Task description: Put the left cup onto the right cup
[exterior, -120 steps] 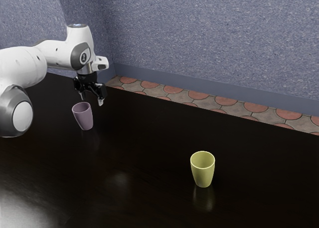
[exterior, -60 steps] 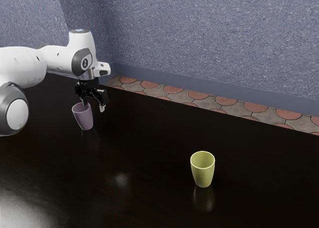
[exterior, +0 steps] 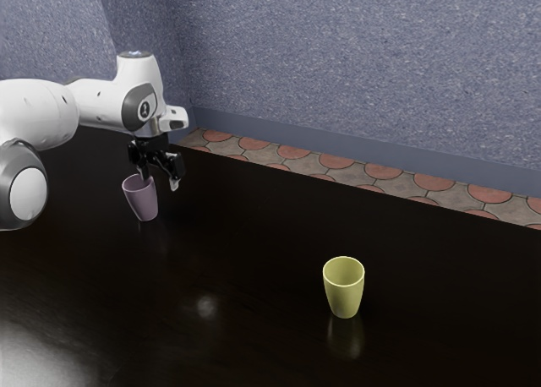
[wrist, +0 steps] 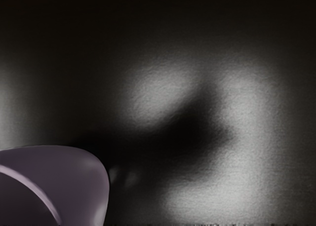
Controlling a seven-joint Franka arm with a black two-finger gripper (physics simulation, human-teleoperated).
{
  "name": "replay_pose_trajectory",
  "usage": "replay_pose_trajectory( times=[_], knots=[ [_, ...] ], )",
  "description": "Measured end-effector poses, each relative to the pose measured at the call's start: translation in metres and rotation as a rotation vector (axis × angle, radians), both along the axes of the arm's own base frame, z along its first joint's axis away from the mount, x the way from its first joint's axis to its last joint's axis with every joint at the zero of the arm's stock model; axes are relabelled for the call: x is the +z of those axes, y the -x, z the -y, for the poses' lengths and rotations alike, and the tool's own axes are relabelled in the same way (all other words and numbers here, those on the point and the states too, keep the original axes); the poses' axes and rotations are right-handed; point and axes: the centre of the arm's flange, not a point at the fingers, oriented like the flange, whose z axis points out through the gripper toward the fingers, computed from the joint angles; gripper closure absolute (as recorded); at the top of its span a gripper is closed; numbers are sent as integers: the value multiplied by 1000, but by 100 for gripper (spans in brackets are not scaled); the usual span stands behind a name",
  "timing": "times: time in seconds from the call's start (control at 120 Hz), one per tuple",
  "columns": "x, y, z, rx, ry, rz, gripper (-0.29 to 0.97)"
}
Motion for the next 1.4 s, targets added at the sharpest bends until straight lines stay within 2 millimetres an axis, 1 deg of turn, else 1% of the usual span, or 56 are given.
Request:
replay_pose_trajectory(
  times=[0.117,0.5,0.633,0.783,0.867,1.133,1.225,1.308,1.4],
  knots=[
    [-8,4,-3,9,4,-14,0],
    [-21,9,-11,26,8,-17,0],
    [-29,11,-13,30,10,-22,0],
    [-32,11,-15,33,9,-14,1],
    [-33,11,-16,35,10,-14,8],
    [-33,13,-23,47,10,-8,47],
    [-35,16,-30,58,10,-10,59],
    [-38,18,-33,64,12,-16,67],
    [-39,19,-34,65,12,-18,72]
  ],
)
